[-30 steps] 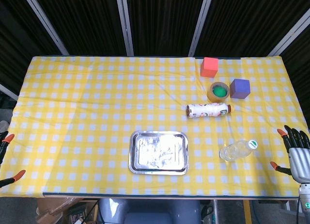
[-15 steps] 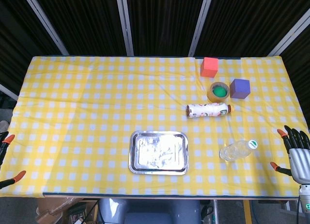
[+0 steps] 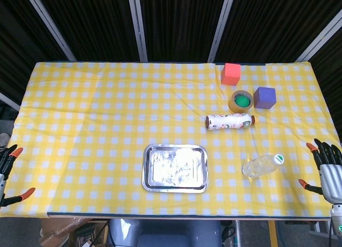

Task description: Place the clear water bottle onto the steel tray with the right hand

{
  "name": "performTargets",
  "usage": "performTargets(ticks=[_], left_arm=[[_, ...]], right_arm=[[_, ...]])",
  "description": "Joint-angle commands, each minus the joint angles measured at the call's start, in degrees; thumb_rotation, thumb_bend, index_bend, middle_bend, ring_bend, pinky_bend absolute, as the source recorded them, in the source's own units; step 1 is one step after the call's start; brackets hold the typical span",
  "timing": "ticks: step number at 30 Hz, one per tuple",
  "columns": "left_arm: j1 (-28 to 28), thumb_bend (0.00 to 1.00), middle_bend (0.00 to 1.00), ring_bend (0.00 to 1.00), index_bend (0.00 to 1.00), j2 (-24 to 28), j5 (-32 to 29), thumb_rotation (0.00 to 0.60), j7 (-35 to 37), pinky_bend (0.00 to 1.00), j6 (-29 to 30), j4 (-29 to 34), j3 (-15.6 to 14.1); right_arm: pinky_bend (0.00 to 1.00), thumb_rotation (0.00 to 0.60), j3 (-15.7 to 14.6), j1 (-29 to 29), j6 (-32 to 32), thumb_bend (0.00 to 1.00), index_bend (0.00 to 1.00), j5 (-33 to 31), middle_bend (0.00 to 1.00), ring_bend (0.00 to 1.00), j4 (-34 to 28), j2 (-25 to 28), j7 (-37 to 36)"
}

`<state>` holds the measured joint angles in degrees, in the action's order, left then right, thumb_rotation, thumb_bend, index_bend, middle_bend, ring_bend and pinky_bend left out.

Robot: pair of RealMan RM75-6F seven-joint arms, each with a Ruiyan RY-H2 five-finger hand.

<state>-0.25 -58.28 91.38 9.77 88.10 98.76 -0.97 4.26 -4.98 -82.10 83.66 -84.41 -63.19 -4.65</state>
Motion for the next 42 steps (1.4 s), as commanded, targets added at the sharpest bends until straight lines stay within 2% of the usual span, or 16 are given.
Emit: performTargets(ticks=[1, 3, 6, 12, 14, 18, 20, 22, 24, 27, 35, 42], left_arm=[[-2.4, 0.10, 0.00, 0.00, 0.05, 0.2, 3.2, 0.600, 11.9, 0.00, -3.6, -0.3, -1.8], [-3.7, 0.10, 0.01, 0.00, 0.05, 1.2, 5.3, 0.600, 19.6, 0.00, -5.1, -0.6, -3.0], [-4.8, 0.10, 0.01, 0.00, 0.05, 2.0, 7.3, 0.600, 27.6, 0.00, -5.3, -1.6, -4.0], [-4.4, 0.10, 0.01, 0.00, 0.05, 2.1, 7.9, 0.600, 31.6, 0.00, -1.6, -3.9, -3.6], [-3.9, 0.10, 0.01, 0.00, 0.05, 2.2, 8.1, 0.600, 30.7, 0.00, -0.2, -4.3, -3.6], [-2.2, 0.10, 0.01, 0.00, 0.05, 1.5, 5.0, 0.600, 22.1, 0.00, 2.3, -4.5, -1.9], [-1.3, 0.10, 0.01, 0.00, 0.06, 0.5, 3.2, 0.600, 16.6, 0.00, 3.7, -4.1, -0.7], [-0.6, 0.10, 0.01, 0.00, 0.06, -0.5, 2.3, 0.600, 12.1, 0.00, 5.0, -3.4, 0.0], [-0.2, 0.10, 0.01, 0.00, 0.06, -1.1, 2.2, 0.600, 9.5, 0.00, 5.9, -2.9, 0.3], [0.0, 0.10, 0.01, 0.00, 0.06, -1.5, 2.6, 0.600, 8.5, 0.00, 6.3, -2.4, 0.3], [0.0, 0.10, 0.00, 0.00, 0.06, -1.6, 3.2, 0.600, 7.1, 0.00, 6.2, -1.9, 0.1], [-0.3, 0.10, 0.00, 0.00, 0.06, -2.0, 3.3, 0.600, 5.8, 0.00, 5.4, -1.6, 0.0]], right_arm=[[0.00, 0.600, 0.1, 0.1, -0.1, 0.06, 0.13, 0.0, 0.04, 0.00, -0.1, 0.1, -0.1], [0.00, 0.600, 0.0, 0.1, -0.2, 0.07, 0.13, 0.0, 0.04, 0.00, -0.2, 0.1, -0.2], [0.00, 0.600, 0.0, 0.1, -0.1, 0.07, 0.13, 0.0, 0.04, 0.00, -0.1, 0.2, -0.3], [0.00, 0.600, 0.0, 0.0, 0.1, 0.07, 0.13, 0.0, 0.04, 0.00, 0.1, 0.1, -0.4], [0.00, 0.600, -0.1, 0.0, 0.1, 0.07, 0.13, 0.1, 0.04, 0.00, 0.1, -0.1, 0.0], [0.00, 0.600, -1.1, -0.3, 3.5, 0.06, 0.13, -1.5, 0.04, 0.00, -1.6, 0.1, 1.3], [0.00, 0.600, -2.3, -1.2, 8.0, 0.07, 0.13, -2.6, 0.04, 0.00, -3.8, 0.4, 0.2], [0.00, 0.600, -4.2, -3.0, 15.6, 0.07, 0.13, -3.4, 0.04, 0.00, -6.7, 1.5, -4.5], [0.00, 0.600, -6.0, -5.5, 23.3, 0.06, 0.13, -3.0, 0.04, 0.00, -8.8, 2.8, -9.9], [0.00, 0.600, -6.9, -7.9, 28.6, 0.07, 0.13, -2.5, 0.04, 0.00, -7.7, 1.8, -12.5], [0.00, 0.600, -5.2, -9.3, 30.5, 0.06, 0.13, -6.4, 0.04, 0.00, -2.9, -4.5, -11.0], [0.00, 0.600, -2.7, -10.6, 30.8, 0.07, 0.13, -8.5, 0.04, 0.00, 0.1, -8.4, -14.3]])
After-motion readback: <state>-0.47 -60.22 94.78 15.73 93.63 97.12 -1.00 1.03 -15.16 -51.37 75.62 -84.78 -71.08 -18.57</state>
